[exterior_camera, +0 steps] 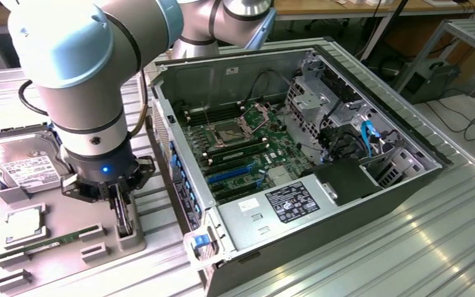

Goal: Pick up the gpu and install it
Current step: 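Pick up the gpu and move the gpu toward the slot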

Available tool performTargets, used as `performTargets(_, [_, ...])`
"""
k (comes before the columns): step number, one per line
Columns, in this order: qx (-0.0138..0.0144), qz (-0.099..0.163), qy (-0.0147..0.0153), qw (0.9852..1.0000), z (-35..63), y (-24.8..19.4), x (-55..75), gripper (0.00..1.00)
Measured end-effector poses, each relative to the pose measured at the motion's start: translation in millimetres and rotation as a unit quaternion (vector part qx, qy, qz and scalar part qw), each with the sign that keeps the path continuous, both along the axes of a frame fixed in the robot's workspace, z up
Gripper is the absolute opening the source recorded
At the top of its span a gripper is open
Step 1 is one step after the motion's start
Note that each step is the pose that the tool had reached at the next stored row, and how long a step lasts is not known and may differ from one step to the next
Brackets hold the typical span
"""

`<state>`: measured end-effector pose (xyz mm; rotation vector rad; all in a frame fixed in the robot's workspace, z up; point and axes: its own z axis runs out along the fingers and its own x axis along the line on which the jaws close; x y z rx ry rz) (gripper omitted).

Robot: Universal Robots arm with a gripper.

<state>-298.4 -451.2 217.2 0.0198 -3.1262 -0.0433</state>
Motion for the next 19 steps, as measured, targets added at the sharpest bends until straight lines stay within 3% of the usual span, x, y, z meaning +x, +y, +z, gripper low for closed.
performTargets(9, [0.0,0.0,0.0001,1.0,0.3,0.0,0.0,0.28])
performTargets(19, [0.0,0.0,0.0,1.0,9.5,0.0,0.0,0.28])
